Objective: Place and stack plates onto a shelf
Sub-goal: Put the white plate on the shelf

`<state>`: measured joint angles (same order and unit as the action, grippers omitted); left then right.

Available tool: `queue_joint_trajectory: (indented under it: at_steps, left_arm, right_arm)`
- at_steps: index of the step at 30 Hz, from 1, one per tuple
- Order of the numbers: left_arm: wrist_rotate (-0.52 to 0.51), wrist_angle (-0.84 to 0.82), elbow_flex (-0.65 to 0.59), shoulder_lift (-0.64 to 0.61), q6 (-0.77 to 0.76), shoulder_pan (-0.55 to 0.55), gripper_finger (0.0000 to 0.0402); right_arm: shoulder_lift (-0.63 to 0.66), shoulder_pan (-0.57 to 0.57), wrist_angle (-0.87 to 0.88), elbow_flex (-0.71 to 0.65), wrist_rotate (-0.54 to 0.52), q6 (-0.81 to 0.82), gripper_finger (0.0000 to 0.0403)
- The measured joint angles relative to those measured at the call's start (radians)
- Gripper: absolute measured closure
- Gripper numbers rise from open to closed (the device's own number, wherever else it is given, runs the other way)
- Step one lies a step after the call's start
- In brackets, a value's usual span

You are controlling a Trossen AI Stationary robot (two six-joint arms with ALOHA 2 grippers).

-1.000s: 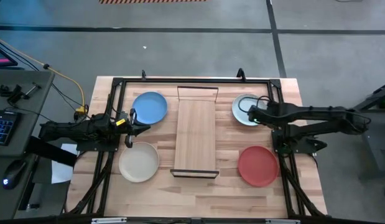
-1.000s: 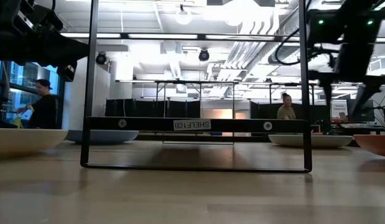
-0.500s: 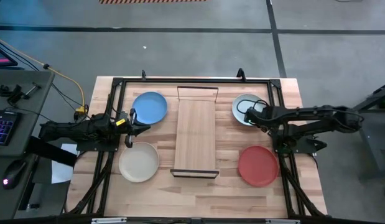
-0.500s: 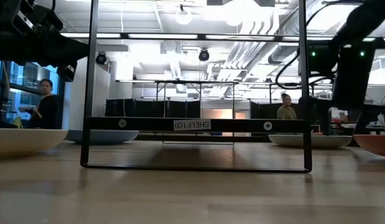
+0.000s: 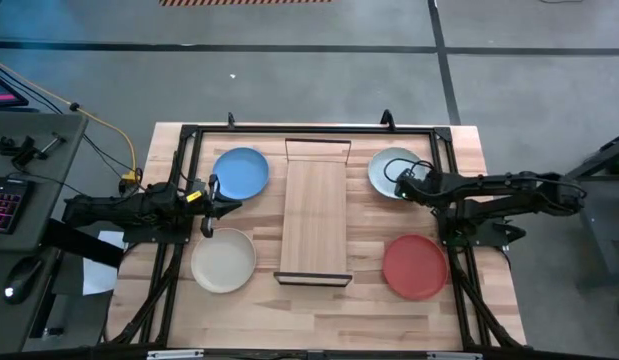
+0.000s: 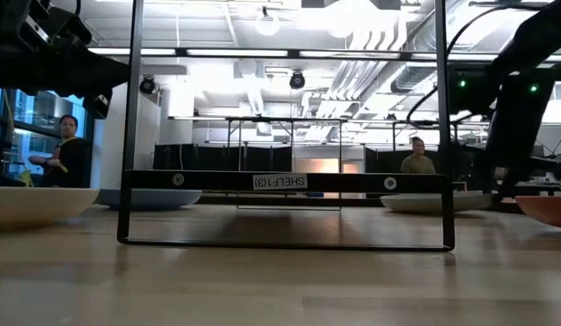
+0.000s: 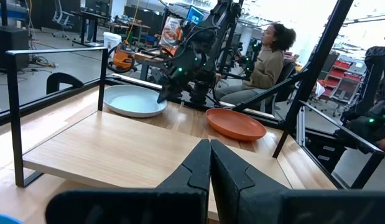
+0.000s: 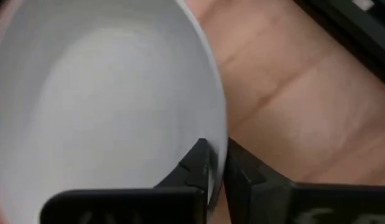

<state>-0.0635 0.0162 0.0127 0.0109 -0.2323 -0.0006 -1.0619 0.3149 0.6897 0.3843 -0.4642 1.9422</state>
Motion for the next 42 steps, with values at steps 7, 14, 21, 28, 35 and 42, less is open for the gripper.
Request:
queue_joint_trajectory:
  at_steps: [7, 14, 21, 28, 35, 42]
  left_arm:
    - [0.0, 0.0, 0.0, 0.0, 0.0, 0.0, 0.0401]
    - [0.0, 0.0, 0.0, 0.0, 0.0, 0.0, 0.0401]
    - [0.0, 0.0, 0.0, 0.0, 0.0, 0.0, 0.0401]
    - [0.0, 0.0, 0.0, 0.0, 0.0, 0.0, 0.0401]
    - [0.0, 0.0, 0.0, 0.0, 0.0, 0.0, 0.0401]
    - [0.0, 0.0, 0.0, 0.0, 0.0, 0.0, 0.0401]
  right_arm:
    - [0.219, -0.001, 0.113, 0.053, -0.064, -0.147, 0.04]
    - [0.344, -0.001, 0.375, 0.332, 0.009, -0.594, 0.0402]
    - [0.273, -0.064, 0.304, 0.473, 0.322, -0.838, 0.0403]
    - [0.083, -0.201, -0.157, 0.344, 0.204, -0.664, 0.0403]
    - [-0.169, -0.21, -0.415, 0.301, 0.13, -0.557, 0.0403]
    - [-0.336, -0.204, -0.643, 0.301, 0.126, -0.499, 0.0403]
